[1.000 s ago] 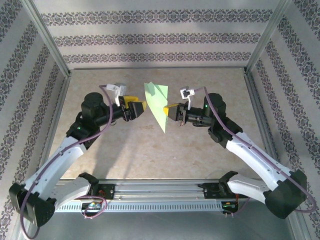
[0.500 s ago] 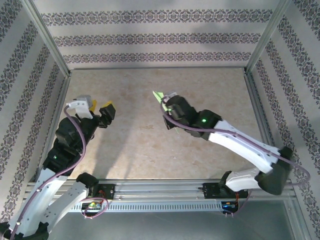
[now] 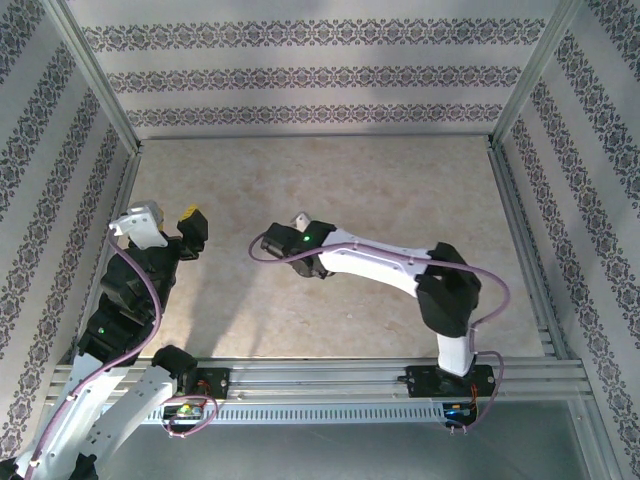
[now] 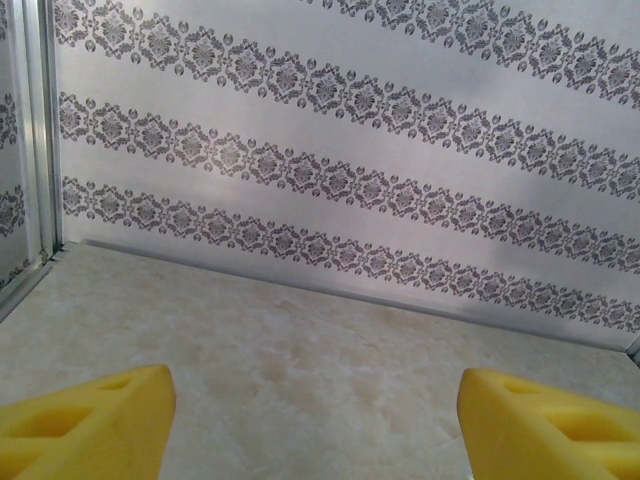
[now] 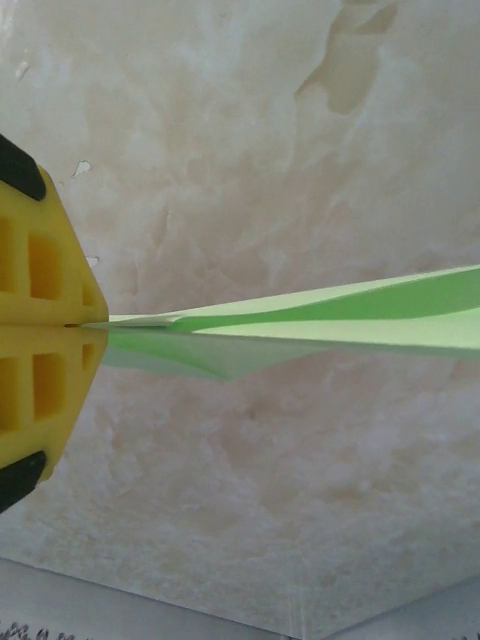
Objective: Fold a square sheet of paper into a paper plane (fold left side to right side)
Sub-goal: Turn over the paper at the center of the table.
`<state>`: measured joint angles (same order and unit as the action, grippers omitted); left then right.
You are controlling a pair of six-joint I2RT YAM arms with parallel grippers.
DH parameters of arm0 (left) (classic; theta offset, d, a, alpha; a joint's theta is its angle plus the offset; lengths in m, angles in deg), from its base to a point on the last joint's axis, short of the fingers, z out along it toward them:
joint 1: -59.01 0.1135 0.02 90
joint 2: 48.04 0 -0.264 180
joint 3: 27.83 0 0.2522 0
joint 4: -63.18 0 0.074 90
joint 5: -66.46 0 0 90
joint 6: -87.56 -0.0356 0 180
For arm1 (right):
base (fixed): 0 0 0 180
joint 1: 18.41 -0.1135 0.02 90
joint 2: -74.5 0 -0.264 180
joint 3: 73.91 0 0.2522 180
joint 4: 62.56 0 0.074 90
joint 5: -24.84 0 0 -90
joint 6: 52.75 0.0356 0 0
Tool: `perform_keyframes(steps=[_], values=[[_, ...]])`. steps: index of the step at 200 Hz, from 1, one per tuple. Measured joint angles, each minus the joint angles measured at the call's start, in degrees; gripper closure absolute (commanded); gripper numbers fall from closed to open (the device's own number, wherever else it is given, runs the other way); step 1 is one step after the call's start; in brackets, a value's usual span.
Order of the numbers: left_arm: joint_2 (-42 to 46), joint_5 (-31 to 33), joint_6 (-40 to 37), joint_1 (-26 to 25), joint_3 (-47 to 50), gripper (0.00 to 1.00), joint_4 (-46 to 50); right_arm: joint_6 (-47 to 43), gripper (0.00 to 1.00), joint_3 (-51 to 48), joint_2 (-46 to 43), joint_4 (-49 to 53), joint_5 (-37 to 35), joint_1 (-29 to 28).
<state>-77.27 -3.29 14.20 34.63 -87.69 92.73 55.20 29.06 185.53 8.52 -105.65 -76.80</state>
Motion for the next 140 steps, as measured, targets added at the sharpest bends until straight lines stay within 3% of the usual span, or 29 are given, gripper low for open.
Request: perform_keyframes(steps=[52, 102, 140], values=[[-0.31, -0.02, -0.72, 0.00, 0.02, 0.26, 0.22, 0.33, 1.00, 5.03, 10.99, 2.32, -0.46, -0.57], [-1.75, -0.17, -1.25, 0.00, 0.02, 0.26, 0.24, 1.29, 0.81, 6.58, 14.40, 3.15, 0.87, -1.64], [-2.86, -0.55, -1.29, 0.00, 0.02, 0.26, 0.24, 1.66, 0.61, 6.64, 14.40, 2.69, 3.39, -1.77]])
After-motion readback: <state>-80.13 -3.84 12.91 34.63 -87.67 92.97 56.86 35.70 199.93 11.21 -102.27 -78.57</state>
